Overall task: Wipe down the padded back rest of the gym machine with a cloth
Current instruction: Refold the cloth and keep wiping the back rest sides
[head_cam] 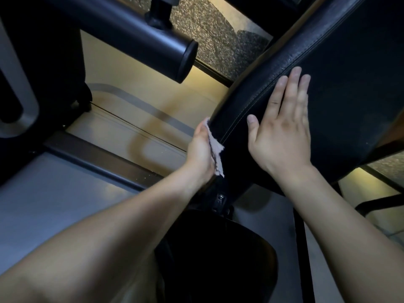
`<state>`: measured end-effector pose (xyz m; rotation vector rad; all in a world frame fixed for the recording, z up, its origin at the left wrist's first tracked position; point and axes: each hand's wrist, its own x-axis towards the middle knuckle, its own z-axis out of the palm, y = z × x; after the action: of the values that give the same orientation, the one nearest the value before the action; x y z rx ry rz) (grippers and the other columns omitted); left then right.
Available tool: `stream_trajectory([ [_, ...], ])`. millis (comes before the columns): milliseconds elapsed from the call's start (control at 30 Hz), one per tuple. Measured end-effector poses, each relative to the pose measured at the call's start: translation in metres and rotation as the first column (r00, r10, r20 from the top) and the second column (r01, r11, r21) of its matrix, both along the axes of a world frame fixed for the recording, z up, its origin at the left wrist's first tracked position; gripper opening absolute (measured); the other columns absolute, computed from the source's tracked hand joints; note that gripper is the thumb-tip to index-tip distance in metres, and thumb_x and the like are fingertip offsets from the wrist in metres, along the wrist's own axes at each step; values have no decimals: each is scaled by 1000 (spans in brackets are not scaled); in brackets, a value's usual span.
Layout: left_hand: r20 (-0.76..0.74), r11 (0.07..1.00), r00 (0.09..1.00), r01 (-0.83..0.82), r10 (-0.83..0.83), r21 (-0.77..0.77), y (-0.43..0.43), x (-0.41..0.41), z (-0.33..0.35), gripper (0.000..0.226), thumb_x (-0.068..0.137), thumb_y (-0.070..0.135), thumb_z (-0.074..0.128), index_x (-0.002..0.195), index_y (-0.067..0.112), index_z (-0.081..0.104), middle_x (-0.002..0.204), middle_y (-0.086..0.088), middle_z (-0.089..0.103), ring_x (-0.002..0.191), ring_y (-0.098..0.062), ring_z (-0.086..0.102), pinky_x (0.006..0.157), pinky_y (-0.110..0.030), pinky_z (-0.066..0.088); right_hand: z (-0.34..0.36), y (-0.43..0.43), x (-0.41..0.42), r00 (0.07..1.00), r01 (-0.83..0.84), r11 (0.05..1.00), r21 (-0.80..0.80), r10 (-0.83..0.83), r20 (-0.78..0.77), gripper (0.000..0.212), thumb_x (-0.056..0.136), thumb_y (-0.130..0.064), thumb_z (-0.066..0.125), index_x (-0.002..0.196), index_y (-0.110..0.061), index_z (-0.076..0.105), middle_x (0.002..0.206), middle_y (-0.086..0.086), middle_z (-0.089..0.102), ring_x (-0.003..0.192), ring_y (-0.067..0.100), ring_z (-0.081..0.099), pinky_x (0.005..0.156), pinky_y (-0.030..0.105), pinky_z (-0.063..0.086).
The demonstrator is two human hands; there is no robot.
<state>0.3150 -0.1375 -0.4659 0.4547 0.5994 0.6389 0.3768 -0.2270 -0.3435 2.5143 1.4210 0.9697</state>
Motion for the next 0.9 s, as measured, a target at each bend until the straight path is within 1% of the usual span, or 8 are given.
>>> stream_trajectory([
  [100,-108,994,988,110,-111,-13,17,1,7,38,100,45,52,121,20,71,95,-9,74,74,-24,72,61,-28,56,0,1,-2,1000,3,1000,1,-3,-4,82,105,-43,36,157,7,-4,165,27,-11,154,41,-11,127,48,4],
  [200,-203,963,978,94,-42,253,17,-3,18,43,96,44,45,132,30,64,129,-3,68,114,-24,67,99,-39,54,-1,0,-2,1000,8,1000,9,-8,0,82,105,-42,37,157,7,-4,165,27,-11,154,41,-11,127,48,5],
  [300,-61,788,998,30,9,615,26,-5,63,47,107,37,39,151,21,47,155,2,47,136,-13,49,117,-28,37,-2,1,-1,1000,6,1000,5,-6,6,83,104,-42,38,157,6,-4,165,27,-12,154,40,-11,127,48,4],
  [433,47,603,989,46,-138,797,36,-8,70,48,112,16,31,157,2,27,166,-6,22,153,-13,19,117,-10,20,0,1,-2,1000,4,1000,2,-4,-3,83,104,-42,38,157,6,-4,165,26,-12,154,40,-11,127,48,4],
  [567,-52,647,991,118,-120,754,11,-25,18,49,113,30,25,161,21,21,168,11,14,151,7,12,127,-27,8,0,1,-2,1000,17,1000,6,-17,-5,82,105,-43,37,157,6,-3,165,25,-13,154,39,-12,127,48,5],
  [667,-88,679,991,137,-105,721,18,-19,50,48,113,27,28,160,16,24,168,6,14,152,1,10,122,-14,11,-1,0,-1,1000,27,1000,-1,-27,9,82,105,-44,36,157,6,-3,165,25,-12,154,39,-11,127,48,6],
  [800,-154,305,987,158,-35,939,37,-9,75,51,111,29,31,160,20,22,169,2,12,156,-10,4,124,-22,-7,0,-1,-2,1000,28,1000,-3,-28,-13,81,105,-44,36,158,5,-1,166,25,-11,154,38,-11,127,48,6],
  [900,-215,259,976,214,-24,942,22,-30,51,54,105,34,29,156,42,13,170,5,3,155,-6,-4,128,-47,1,3,-3,-1,999,22,1000,3,-22,-42,80,105,-44,36,158,4,0,166,23,-10,155,37,-10,127,48,7],
])
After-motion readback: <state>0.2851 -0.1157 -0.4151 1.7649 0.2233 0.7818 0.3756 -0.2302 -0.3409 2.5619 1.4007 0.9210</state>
